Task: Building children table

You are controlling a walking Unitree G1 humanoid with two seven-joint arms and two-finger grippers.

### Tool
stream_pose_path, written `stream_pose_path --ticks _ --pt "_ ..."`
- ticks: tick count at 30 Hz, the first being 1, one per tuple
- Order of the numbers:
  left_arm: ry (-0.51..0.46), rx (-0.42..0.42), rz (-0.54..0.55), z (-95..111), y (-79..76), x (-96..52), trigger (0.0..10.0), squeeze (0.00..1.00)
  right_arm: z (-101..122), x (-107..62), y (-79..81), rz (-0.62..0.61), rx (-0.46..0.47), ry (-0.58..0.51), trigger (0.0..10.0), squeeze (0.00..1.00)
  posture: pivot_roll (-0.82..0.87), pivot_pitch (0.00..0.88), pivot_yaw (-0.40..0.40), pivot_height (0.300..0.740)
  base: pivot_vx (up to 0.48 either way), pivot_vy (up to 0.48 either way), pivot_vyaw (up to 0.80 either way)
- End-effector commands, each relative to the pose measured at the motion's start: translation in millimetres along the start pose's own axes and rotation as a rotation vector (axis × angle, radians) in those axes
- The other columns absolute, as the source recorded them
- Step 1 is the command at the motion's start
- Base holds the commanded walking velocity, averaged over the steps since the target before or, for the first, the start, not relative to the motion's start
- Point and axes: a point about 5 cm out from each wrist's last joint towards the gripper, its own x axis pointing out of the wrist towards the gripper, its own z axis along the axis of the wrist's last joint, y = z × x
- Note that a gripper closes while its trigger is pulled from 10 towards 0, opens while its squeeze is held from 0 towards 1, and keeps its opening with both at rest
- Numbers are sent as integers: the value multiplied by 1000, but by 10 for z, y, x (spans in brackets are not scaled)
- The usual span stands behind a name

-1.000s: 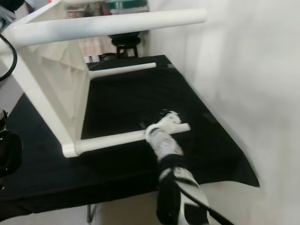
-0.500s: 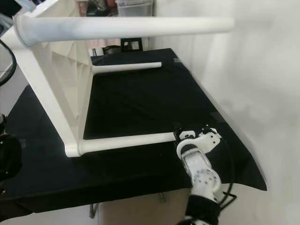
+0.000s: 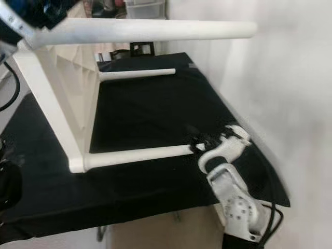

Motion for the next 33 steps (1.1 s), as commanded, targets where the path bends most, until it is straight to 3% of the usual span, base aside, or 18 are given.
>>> stream_pose_path --ticks 1,4,5,8,11,12,14,15,19,23,24,25,29,32,33 --pt "-13 7 -70 81 -93 -61 10000 0 -2 78 107 37 -91 -23 10000 0 -7 0 24 740 0 0 0" --pt "-13 -9 -134 108 -185 -115 10000 0 4 158 197 63 -177 -33 10000 0 -2 0 23 740 0 0 0" --pt "-9 -46 -159 99 -236 -192 10000 0 0 215 231 67 -253 -40 10000 0 4 0 25 740 0 0 0" --pt "4 -84 -149 58 -267 -294 10000 0 7 276 240 47 -329 -55 10000 0 9 0 24 740 0 0 0" --pt "66 -180 -42 -183 -310 -636 10000 0 27 395 152 -40 -524 -87 10000 0 12 0 22 740 0 0 0" --pt "66 -180 -42 -183 -310 -636 10000 0 27 395 152 -40 -524 -87 10000 0 12 0 22 740 0 0 0" --pt "119 -244 67 -429 -362 -900 10000 0 43 422 90 -60 -628 -102 10000 0 9 0 21 740 0 0 0" --pt "119 -244 67 -429 -362 -900 10000 0 43 422 90 -60 -628 -102 10000 0 9 0 21 740 0 0 0" --pt "184 -354 239 -820 -472 -1206 10000 0 33 436 8 -69 -715 -97 10000 0 13 0 17 740 0 0 0" --pt "229 -412 305 -1006 -560 -1316 10000 0 9 438 -35 -78 -738 -90 10000 0 13 0 15 740 0 0 0" --pt "316 -469 392 -1298 -698 -1440 10000 0 -33 438 -83 -81 -759 -75 10000 0 9 0 12 740 0 0 0" --pt "346 -490 427 -1398 -757 -1483 10000 0 -54 444 -100 -79 -770 -72 10000 0 9 0 12 740 0 0 0" --pt "371 -489 480 -1495 -770 -1518 10000 0 -67 449 -110 -79 -772 -70 10000 0 6 0 12 740 0 0 0" --pt "439 -440 624 -1701 -728 -1628 10000 0 -94 462 -140 -75 -780 -66 10000 0 -1 0 12 740 0 0 0" --pt "439 -440 624 -1701 -728 -1628 10000 0 -94 462 -140 -75 -780 -66 10000 0 -1 0 12 740 0 0 0"
